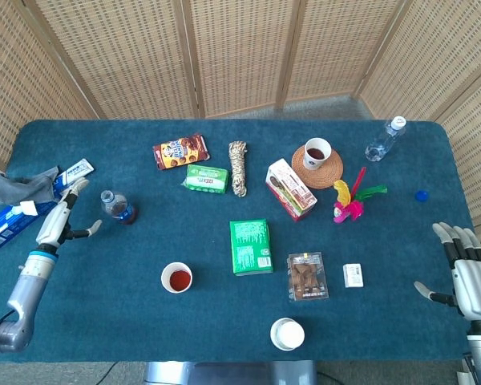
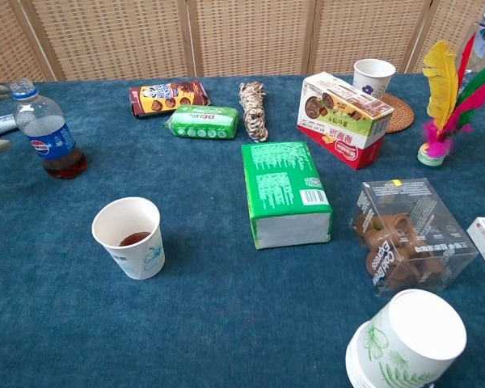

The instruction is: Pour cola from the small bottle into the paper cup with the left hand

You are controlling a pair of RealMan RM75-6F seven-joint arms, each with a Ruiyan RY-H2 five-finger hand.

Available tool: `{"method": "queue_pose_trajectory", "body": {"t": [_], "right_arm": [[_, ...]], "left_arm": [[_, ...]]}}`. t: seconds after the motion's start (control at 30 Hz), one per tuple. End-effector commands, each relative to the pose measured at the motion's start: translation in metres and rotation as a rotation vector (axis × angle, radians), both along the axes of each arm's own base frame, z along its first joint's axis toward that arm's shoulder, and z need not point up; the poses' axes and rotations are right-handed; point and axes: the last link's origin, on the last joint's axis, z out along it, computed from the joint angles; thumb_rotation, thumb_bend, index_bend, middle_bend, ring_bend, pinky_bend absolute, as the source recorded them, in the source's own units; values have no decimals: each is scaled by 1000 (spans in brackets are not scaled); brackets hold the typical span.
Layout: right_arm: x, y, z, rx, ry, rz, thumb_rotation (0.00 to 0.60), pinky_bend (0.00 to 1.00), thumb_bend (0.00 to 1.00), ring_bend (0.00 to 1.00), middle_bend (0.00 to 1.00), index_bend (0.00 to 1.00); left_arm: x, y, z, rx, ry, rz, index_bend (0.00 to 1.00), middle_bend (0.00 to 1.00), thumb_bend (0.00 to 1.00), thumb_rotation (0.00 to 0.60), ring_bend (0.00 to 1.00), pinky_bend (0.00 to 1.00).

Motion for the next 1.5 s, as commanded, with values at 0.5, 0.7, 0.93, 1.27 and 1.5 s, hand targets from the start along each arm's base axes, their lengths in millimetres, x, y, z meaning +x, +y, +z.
{"method": "queue_pose_trajectory", "body": {"t": [0.5, 0.7, 0.93, 1.27, 1.5], "right_arm": [[-1, 0, 2, -4, -11, -4, 600, 63, 0, 0, 0, 0], [-1, 1, 3, -7, -13, -1, 600, 62, 0, 0, 0, 0], [-1, 1, 3, -8, -14, -1, 600, 63, 0, 0, 0, 0], [0, 2, 2, -2, -12, 0, 600, 62, 0, 0, 0, 0], [-1, 2, 3, -4, -18, 0, 600, 63, 0, 0, 0, 0]], "left_arm": [[21, 17, -25, -21, -28, -29, 0, 0, 373, 600, 0, 0], [23, 17, -32, -38, -41, -25, 0, 0, 373, 600, 0, 0], [29, 16, -38, -49, -57, -40, 0, 0, 373, 600, 0, 0], [37, 20, -40, -47, -73, -59, 0, 0, 372, 600, 0, 0], [40, 21, -44, -30, -82, -61, 0, 0, 381, 600, 0, 34]]}}
